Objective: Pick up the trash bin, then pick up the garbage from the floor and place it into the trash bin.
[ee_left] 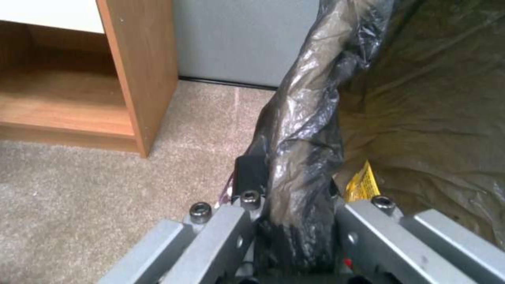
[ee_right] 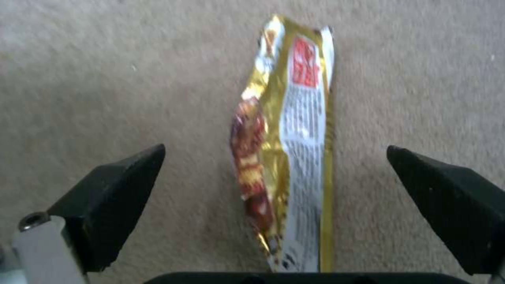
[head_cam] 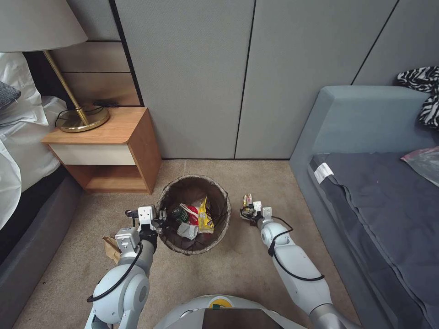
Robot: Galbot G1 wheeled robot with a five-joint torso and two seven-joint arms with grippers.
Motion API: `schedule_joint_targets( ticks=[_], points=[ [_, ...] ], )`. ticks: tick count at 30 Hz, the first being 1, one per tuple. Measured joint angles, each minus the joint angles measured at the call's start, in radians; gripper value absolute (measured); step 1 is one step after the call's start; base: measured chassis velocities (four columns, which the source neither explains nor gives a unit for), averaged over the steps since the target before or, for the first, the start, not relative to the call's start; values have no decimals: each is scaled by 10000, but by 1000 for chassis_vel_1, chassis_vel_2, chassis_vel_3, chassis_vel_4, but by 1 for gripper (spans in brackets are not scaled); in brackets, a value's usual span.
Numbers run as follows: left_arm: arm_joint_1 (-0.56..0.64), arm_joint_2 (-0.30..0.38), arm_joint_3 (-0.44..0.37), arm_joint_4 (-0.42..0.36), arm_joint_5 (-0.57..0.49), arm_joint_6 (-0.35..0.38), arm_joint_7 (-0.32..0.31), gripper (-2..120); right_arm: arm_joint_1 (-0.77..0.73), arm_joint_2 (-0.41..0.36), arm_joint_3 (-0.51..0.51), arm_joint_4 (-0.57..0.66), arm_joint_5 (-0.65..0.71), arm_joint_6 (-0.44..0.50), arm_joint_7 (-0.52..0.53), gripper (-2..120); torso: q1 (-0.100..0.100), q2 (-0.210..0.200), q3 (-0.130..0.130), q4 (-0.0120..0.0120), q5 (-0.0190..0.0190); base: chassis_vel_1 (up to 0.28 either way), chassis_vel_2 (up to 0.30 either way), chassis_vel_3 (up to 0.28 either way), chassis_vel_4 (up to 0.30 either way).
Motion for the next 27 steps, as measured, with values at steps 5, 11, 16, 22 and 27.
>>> schedule_joint_targets(
  ticks=[5,11,16,22,27],
  points=[
    [-2,-2,-1,0,0,-1,1,2,44,29,39,-328,-118,126,-66,95,0,0,0,0,1,0,0,0,0],
    [2,-14,9,-1,6,-1,-1,2,138,59,92,-756,-251,338,-200,70,0,0,0,1,1,0,0,0,0],
    [12,-14,-4,-36,7,-2,-2,2,161,62,129,-996,-357,467,-353,54,0,0,0,0,1,0,0,0,0],
    [23,-22,7,-77,9,0,-5,2,190,81,157,-1187,-415,583,-398,32,0,0,0,0,1,0,0,0,0],
    [23,-21,35,-83,16,6,-8,2,185,70,162,-1144,-413,585,-390,13,0,0,0,0,1,0,0,0,0]
  ],
)
